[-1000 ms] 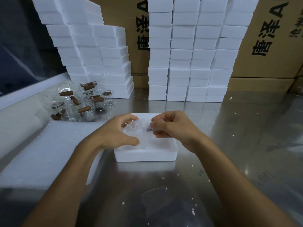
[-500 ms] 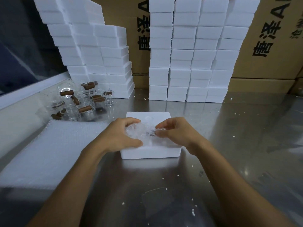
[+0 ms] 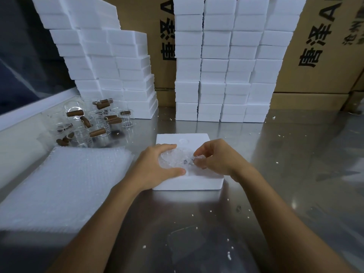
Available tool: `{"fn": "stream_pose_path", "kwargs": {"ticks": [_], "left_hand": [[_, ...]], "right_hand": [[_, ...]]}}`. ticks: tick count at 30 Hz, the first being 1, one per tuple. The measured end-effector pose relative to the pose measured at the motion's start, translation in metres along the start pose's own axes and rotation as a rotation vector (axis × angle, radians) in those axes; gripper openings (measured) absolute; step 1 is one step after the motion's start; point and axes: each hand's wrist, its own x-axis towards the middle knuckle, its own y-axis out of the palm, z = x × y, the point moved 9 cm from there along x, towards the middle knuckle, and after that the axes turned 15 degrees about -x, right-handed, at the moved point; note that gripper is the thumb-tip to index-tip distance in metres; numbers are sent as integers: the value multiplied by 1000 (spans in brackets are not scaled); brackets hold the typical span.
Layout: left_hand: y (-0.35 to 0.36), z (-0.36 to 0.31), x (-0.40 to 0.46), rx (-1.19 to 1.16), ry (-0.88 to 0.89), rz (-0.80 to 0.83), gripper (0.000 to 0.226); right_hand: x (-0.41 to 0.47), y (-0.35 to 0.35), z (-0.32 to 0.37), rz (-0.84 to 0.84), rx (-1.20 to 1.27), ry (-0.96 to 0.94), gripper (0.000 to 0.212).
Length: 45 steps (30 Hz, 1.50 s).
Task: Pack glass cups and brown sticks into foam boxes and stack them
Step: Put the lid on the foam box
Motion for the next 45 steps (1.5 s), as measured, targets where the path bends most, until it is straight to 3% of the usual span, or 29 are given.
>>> {"fn": "stream_pose_path", "kwargs": {"ticks": [4, 7, 10, 13, 16, 18, 24, 28, 35, 40, 45], "left_hand": [[3, -4, -1, 23, 24, 11, 84], [5, -4, -3, 5, 26, 54, 93], [-4, -4, -2, -140, 33, -55, 77], [-15, 11, 1, -310, -65, -238, 61], [-9, 26, 1, -434, -166, -240, 32], [-5, 28, 1, -501, -184, -223, 29], [-33, -1, 1, -657, 1, -392, 25], [-50, -5, -1, -785, 1, -526, 13], [-46, -12, -13, -838, 172, -514, 15], [-36, -24, -22, -615, 305, -419, 24], [-27, -22, -20, -458, 296, -398, 22]], "right_hand": [[-1, 0, 7, -19, -113, -67, 8], [-1, -4, 3, -16, -24, -61, 11], [0, -18, -16, -192, 276, 63, 9], [-2, -22, -39, -325, 383, 195, 27], [-2, -4, -48, -210, 455, 232, 53], [-2, 3, -44, -143, 517, 203, 57], [-6, -30, -28, -362, 537, 72, 43], [-11, -52, -28, -483, 550, 78, 30], [-10, -50, -17, -344, 388, -47, 28], [0, -34, -34, -130, 267, -105, 15], [3, -31, -38, -126, 253, -108, 18]]}}
